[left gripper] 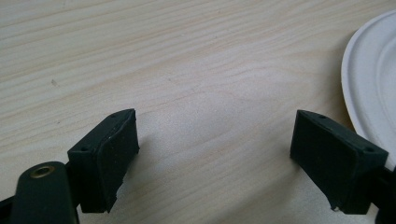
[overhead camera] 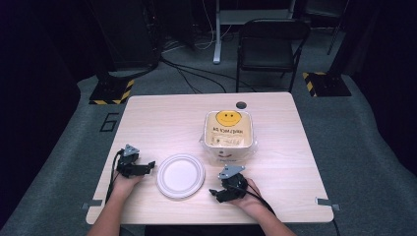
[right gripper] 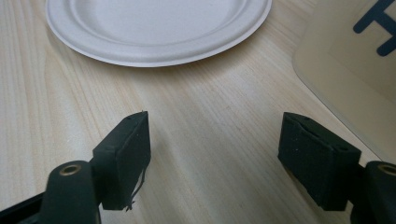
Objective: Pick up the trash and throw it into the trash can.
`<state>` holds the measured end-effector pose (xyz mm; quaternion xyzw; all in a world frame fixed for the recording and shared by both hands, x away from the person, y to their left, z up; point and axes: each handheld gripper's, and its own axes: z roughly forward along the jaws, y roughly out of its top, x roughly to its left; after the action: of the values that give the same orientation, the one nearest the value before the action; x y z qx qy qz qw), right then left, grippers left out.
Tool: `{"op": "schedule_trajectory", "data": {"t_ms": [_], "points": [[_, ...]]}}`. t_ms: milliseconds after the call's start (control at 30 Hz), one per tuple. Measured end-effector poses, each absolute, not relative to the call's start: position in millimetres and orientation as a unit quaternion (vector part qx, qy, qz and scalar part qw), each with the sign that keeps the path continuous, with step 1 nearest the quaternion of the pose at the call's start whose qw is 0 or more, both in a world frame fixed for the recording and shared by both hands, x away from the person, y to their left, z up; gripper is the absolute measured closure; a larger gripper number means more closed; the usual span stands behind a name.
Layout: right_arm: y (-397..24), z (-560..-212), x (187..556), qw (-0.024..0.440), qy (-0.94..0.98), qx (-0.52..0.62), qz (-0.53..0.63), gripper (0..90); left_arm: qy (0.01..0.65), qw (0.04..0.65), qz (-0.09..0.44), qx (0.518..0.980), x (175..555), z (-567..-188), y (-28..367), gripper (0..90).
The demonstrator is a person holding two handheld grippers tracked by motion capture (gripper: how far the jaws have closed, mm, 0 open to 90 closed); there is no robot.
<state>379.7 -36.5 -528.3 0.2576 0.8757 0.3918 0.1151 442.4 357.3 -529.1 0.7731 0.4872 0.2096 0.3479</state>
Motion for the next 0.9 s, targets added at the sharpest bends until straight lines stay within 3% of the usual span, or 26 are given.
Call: {"op": "schedule_trajectory", "data": {"t_ms": [133,233,467,900], "points": [[-36.3,-528.4,379.9,0.116,0.875,0.261,0.391,22.2,0.487,0.348,0.211,0.773,442.4,-529.1,357.4,15.4],[-35.4,-528.7,380.8,0.117,0.877,0.261,0.387,15.5,0.488,0.347,0.211,0.772,442.2,-529.0,357.3,15.6],[-34.9,-528.9,381.1,0.117,0.878,0.259,0.385,14.8,0.489,0.346,0.213,0.772,442.7,-529.0,358.0,15.8],[-36.0,-527.8,378.4,0.114,0.873,0.260,0.395,31.5,0.488,0.352,0.213,0.770,442.1,-529.2,357.4,18.9]]}}
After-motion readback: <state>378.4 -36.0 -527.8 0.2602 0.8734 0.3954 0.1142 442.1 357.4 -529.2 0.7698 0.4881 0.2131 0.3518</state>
